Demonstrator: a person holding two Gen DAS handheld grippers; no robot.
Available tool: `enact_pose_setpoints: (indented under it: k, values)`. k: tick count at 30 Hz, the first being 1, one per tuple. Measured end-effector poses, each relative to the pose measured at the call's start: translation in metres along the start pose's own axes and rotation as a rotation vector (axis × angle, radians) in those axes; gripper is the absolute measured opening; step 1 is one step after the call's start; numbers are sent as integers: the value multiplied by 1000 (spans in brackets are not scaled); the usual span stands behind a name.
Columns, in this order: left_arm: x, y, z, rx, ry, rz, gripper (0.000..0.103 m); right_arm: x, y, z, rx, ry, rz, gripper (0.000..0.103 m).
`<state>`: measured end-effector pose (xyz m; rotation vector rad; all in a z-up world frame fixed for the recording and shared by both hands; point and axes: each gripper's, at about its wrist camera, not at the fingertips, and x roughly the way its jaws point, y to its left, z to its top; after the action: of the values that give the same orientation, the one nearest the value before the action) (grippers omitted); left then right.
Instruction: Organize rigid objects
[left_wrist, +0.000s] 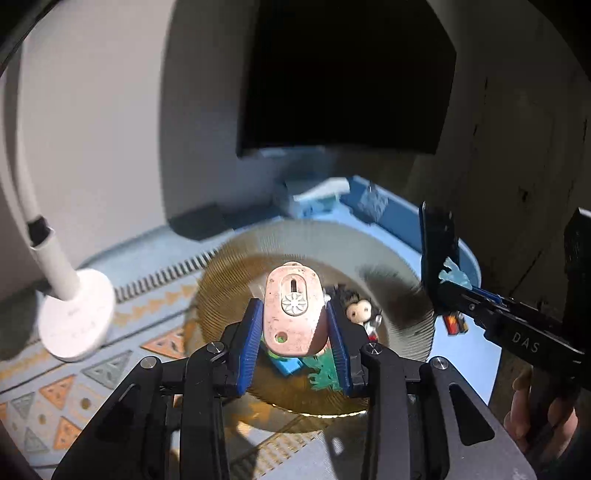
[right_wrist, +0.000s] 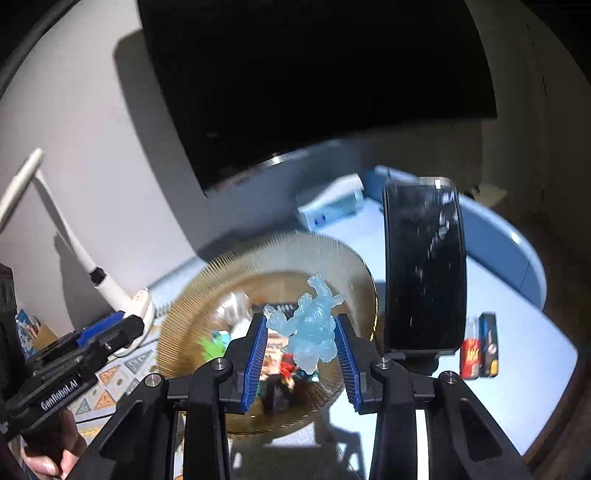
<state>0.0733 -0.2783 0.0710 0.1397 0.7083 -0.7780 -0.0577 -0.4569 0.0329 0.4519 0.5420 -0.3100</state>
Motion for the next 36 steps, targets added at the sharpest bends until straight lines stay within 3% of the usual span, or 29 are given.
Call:
enact_pose_setpoints:
  k: [9, 19, 20, 21, 26, 30, 36]
  values:
    - [38, -2, -15, 10, 78, -4, 32, 31, -11, -9, 22, 66, 3, 36]
    - [47, -6, -15, 19, 99, -14, 32, 47, -3, -15, 0, 115, -2, 36]
    - [46, -5, -14, 15, 105, -22, 36, 47, -3, -14, 2, 121, 1, 37]
    - [43, -3, -14, 10, 108, -28, 46, 47, -4, -12, 5, 122, 9, 39]
    - [0, 10, -5, 10, 37, -8, 47, 12, -19, 2, 74, 27, 74, 49]
    - [-60, 30, 0, -20, -76, 50, 67, -20, -17, 8, 97, -44, 102, 51]
    - [-157, 56, -4, -56, -235, 140, 68, -53, 25, 6, 29, -82, 177, 51]
